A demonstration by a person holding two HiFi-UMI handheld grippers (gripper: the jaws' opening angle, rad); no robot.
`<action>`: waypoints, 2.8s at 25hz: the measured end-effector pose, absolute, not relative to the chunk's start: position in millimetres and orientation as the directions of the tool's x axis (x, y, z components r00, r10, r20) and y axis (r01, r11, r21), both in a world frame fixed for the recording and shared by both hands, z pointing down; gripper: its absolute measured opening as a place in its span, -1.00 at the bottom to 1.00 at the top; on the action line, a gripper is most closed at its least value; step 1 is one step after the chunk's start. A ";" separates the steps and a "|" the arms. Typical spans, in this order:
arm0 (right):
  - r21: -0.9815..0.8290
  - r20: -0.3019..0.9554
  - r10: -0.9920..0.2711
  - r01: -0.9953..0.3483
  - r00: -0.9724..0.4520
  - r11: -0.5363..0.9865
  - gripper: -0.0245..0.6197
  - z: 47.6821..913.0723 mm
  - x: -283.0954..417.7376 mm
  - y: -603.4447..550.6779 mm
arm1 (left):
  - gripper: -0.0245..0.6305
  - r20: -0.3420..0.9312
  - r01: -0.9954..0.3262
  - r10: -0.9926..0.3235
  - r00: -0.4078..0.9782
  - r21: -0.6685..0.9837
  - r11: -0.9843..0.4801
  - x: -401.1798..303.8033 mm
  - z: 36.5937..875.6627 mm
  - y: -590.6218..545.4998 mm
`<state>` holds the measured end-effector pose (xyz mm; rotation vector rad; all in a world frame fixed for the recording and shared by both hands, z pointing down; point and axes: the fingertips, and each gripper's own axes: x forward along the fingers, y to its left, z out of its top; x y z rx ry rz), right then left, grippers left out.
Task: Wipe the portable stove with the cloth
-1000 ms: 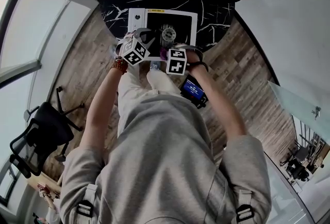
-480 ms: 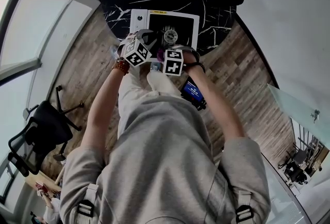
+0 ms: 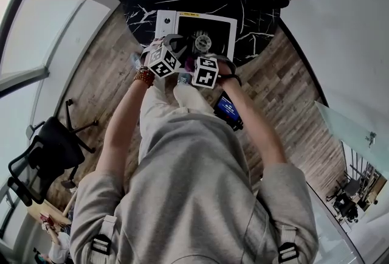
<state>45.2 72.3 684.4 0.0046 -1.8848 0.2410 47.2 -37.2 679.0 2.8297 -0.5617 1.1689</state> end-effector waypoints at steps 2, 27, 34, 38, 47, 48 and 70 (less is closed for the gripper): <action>-0.162 0.936 0.108 -0.139 -0.335 0.977 -0.39 684.3 44.2 71.8 | -0.62 0.687 -0.339 -0.318 0.654 -0.110 -0.934 47.5 679.2 -37.0; -0.119 0.869 -0.026 -0.259 -0.494 0.958 -0.39 632.8 108.7 5.8 | -0.69 0.705 -0.296 -0.304 0.640 -0.140 -0.945 48.3 681.9 -33.4; -0.038 0.900 -0.119 -0.349 -0.420 0.936 -0.39 627.8 170.0 -78.1 | -0.64 0.703 -0.280 -0.261 0.661 -0.091 -0.956 48.2 680.6 -29.7; -0.019 0.912 -0.127 -0.349 -0.391 0.937 -0.39 635.8 184.6 -108.6 | -0.56 0.689 -0.243 -0.233 0.687 -0.085 -0.966 49.4 677.6 -24.6; -0.117 0.927 -0.014 -0.325 -0.375 0.938 -0.38 666.9 165.3 -124.1 | -0.59 0.697 -0.225 -0.214 0.685 -0.076 -0.971 49.4 678.5 -23.7; -0.133 0.933 0.013 -0.311 -0.360 0.941 -0.38 672.5 164.0 -121.0 | -0.58 0.698 -0.225 -0.215 0.683 -0.078 -0.971 49.5 678.5 -23.2; -0.107 0.968 0.058 -0.194 -0.243 0.975 -0.40 684.3 145.7 -117.3 | -0.58 0.696 -0.207 -0.232 0.679 -0.122 -0.971 50.0 680.6 -20.5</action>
